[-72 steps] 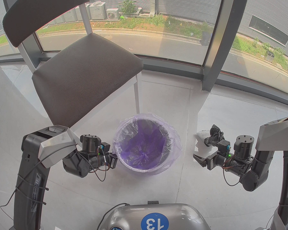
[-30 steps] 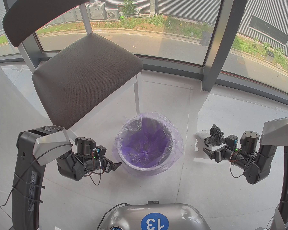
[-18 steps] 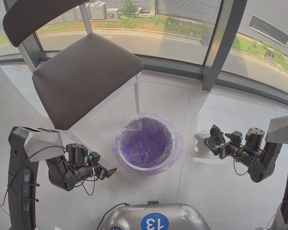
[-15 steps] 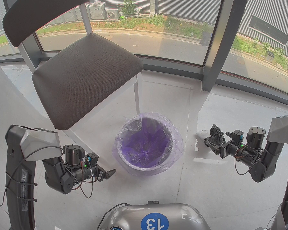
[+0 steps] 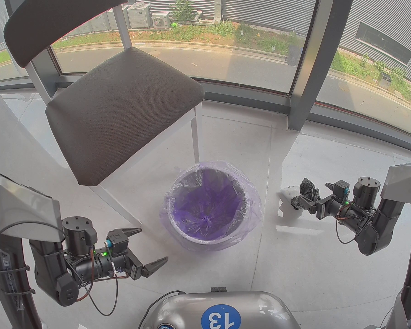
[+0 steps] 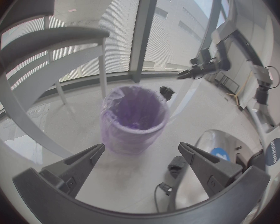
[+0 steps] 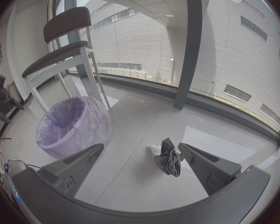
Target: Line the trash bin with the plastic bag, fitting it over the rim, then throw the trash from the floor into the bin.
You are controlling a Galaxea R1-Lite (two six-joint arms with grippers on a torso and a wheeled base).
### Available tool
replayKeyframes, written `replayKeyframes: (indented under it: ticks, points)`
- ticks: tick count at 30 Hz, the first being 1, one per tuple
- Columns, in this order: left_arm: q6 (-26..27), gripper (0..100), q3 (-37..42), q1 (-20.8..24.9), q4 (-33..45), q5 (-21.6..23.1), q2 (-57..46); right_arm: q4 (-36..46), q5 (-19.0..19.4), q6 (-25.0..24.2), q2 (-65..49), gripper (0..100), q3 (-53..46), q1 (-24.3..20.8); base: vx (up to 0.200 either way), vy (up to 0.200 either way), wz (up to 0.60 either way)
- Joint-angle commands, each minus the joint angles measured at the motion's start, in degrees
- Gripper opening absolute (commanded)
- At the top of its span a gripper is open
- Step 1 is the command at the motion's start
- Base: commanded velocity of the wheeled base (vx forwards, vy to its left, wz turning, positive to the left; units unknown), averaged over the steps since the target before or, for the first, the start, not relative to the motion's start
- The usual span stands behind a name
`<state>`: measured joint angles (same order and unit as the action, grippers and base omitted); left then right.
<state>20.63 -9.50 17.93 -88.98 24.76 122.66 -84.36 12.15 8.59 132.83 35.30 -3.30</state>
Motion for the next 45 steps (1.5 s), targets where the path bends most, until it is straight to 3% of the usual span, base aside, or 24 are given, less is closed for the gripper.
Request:
replayKeyframes:
  ticks: [1,5,16,21,26,31,45]
  points:
    - [-0.24,100,3.17,2.81,-1.02,3.19,-6.56,1.83,-0.03,-0.07,5.95,100,4.86,1.55,0.000,0.000,0.00]
    - [-0.24,100,2.90,3.25,-1.02,4.51,-7.35,3.76,-0.20,-0.60,9.20,100,8.91,2.16,0.000,0.000,0.00]
    - [-2.96,100,5.63,5.01,-1.02,3.89,-21.94,4.03,-2.66,-3.23,18.34,100,19.54,3.04,0.000,0.000,0.00]
    - [-6.04,100,6.51,4.39,-1.02,0.82,-27.92,4.11,-5.83,-5.34,22.30,100,25.52,2.95,0.000,0.000,0.00]
    - [-9.02,100,6.51,4.48,-1.02,-2.43,-30.64,4.64,-5.91,-7.63,23.62,100,27.98,2.78,0.000,0.000,0.00]
    - [-11.66,100,5.72,4.30,-1.02,-7.88,-33.01,6.14,-8.37,-9.91,25.29,100,32.81,2.60,0.000,0.000,0.00]
    - [-12.01,100,4.22,0.00,-1.02,-15.27,-35.30,12.29,-10.48,-10.26,29.42,100,45.29,2.34,0.000,0.000,0.00]
